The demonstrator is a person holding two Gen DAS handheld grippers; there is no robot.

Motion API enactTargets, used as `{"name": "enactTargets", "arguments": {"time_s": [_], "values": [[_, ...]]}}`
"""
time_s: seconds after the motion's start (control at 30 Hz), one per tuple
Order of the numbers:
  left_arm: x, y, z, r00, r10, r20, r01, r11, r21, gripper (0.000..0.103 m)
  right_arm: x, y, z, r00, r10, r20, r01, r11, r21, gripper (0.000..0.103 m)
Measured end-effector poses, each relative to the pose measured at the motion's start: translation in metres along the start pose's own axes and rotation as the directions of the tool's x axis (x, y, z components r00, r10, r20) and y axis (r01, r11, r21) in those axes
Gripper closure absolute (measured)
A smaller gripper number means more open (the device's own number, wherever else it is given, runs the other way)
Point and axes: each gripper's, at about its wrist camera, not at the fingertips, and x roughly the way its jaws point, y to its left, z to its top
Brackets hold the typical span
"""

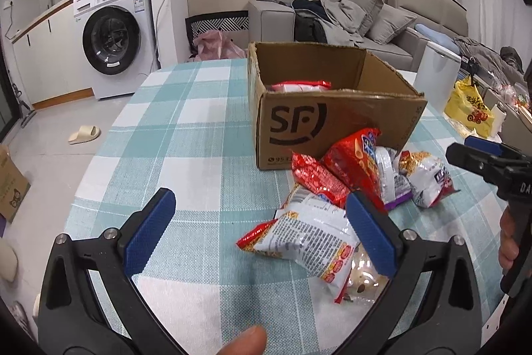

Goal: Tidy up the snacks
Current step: 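Withdraw both open tools from the box toward the remaining snacks, then grasp the white printed snack bag with the left tool while the right grasps the white noodle bag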

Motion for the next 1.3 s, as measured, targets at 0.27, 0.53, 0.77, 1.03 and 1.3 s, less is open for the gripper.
{"name": "enactTargets", "arguments": {"time_s": [0.27,0.53,0.77,1.03,1.3], "values": [[0.01,-0.001,-0.006,0.998,-0.058,-0.039,0.059,0.998,0.016,0.001,0.015,-0.013,-0.005,0.999,0.004,-0.034,-0.003,0.999,0.04,0.0],[0.021,-0.01,-0.011,0.991,-0.105,-0.078,0.109,0.992,0.057,0.001,0.034,-0.022,-0.012,0.996,0.005,-0.084,0.0,0.998,0.059,0.0],[0.033,-0.017,-0.018,0.987,-0.11,-0.113,0.12,0.989,0.084,0.001,0.052,-0.029,-0.019,0.989,0.064,-0.131,-0.05,0.993,0.106,0.001],[0.051,-0.014,-0.024,0.977,-0.151,-0.152,0.162,0.985,0.062,0.001,0.057,-0.026,-0.021,0.985,0.092,-0.149,-0.078,0.992,0.102,0.018],[0.062,-0.008,-0.025,0.972,-0.18,-0.151,0.187,0.982,0.037,0.001,0.058,-0.022,-0.022,0.983,0.098,-0.157,-0.084,0.992,0.091,0.031]]}}
